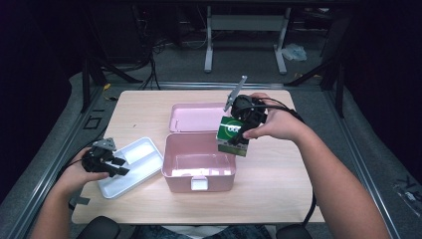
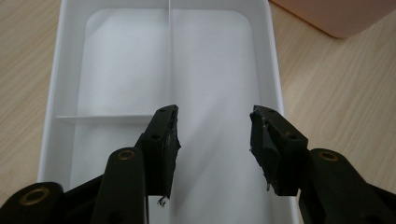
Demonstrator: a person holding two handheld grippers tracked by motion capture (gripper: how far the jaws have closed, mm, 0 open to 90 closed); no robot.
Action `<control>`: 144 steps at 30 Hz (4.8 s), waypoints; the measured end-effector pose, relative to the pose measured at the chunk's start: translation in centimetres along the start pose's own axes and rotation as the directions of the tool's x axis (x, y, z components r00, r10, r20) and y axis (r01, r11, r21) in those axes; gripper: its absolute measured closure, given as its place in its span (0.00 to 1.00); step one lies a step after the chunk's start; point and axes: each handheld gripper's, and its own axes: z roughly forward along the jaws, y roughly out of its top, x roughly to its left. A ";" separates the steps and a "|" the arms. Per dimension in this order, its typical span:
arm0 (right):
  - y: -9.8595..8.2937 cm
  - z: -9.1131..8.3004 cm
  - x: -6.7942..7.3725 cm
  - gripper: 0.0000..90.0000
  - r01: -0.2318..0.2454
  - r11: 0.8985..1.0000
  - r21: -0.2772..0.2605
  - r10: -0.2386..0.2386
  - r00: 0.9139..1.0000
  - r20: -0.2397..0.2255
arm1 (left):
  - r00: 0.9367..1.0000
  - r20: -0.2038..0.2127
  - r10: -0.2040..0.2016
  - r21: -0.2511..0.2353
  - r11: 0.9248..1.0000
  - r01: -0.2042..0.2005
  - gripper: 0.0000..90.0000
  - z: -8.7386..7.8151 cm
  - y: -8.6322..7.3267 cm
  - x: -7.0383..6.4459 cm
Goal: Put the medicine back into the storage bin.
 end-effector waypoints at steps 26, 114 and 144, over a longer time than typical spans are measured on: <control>3.2 2.9 1.0 0.18 0.067 0.998 -0.010 -0.068 0.996 -0.058 | 1.000 -0.003 -0.004 -0.007 1.000 0.004 0.57 -0.1 -0.3 0.1; -0.4 14.1 0.9 0.17 0.024 0.996 0.083 -0.017 0.996 -0.090 | 1.000 0.002 -0.002 0.003 1.000 0.002 0.57 0.1 -0.3 0.1; 0.2 9.0 -0.6 0.37 -0.040 0.999 -0.009 0.039 0.997 -0.066 | 1.000 -0.025 -0.001 0.004 1.000 0.001 0.59 -0.4 0.8 -0.6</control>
